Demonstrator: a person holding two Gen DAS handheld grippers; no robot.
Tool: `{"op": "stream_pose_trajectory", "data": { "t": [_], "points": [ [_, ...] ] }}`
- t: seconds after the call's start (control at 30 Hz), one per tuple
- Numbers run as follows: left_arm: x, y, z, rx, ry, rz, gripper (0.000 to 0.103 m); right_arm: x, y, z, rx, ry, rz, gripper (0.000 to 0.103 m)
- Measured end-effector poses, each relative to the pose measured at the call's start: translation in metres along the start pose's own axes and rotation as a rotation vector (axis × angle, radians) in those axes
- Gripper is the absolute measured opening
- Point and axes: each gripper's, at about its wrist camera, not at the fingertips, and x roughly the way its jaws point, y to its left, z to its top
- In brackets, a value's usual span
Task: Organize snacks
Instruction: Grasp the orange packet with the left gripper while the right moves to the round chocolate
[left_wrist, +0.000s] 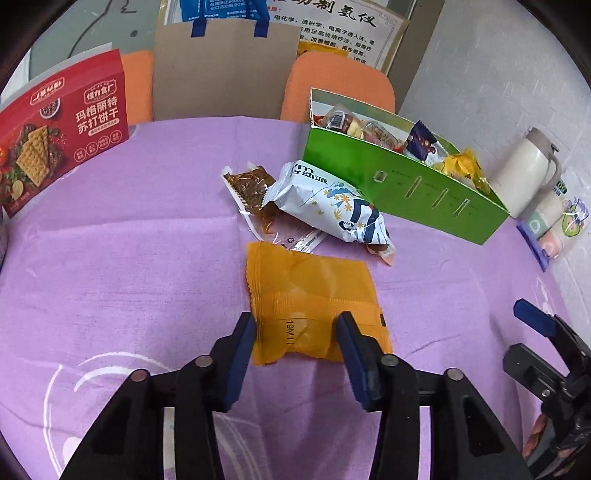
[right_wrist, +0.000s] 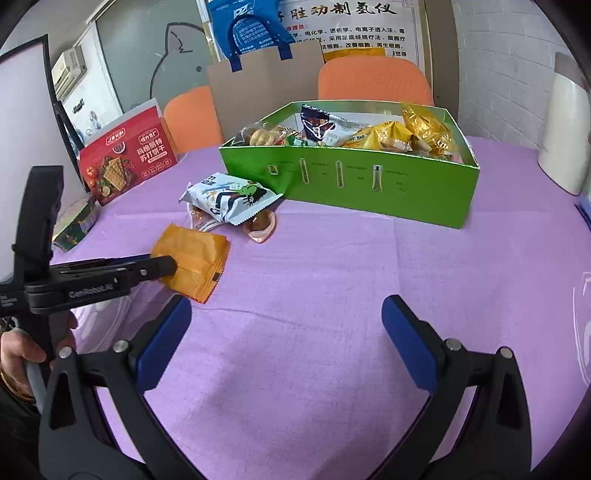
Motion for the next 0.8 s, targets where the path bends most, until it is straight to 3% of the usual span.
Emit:
{"op": "stream_pose_trajectory", "data": {
  "t": [0.07,0.47,0.53,0.63,0.67,0.73,0.8],
  "points": [
    [-0.007,0.008,-0.004,-0.033,-0.007,-0.024,0.027,0.008,0.005,0.005,-0.028,0.017,-0.003,0.102],
    [-0.057,0.039,-0.057,-0.132,-0.057,-0.017,0.029,0.084,0.03,0.053,-0.147,0.089,-0.017,0.099],
    [-0.064,0.044,-0.062,-0.137,-0.065,-0.025,0.034,0.095,0.032,0.058,-0.165,0.104,-0.024,0.077],
    [-0.078,0.049,-0.061,-0.109,-0.091,-0.054,0.049,0.106,0.029,0.059,-0.152,0.14,0.002,0.053],
    [-0.082,0.049,-0.058,-0.088,-0.101,-0.068,0.052,0.103,0.028,0.057,-0.141,0.136,0.012,0.05],
    [-0.087,0.048,-0.047,-0.046,-0.109,-0.079,0.052,0.096,0.026,0.052,-0.135,0.145,0.009,0.034],
    [-0.088,0.045,-0.034,0.006,-0.113,-0.117,0.059,0.085,0.023,0.043,-0.124,0.151,0.001,0.034]
  ]
}}
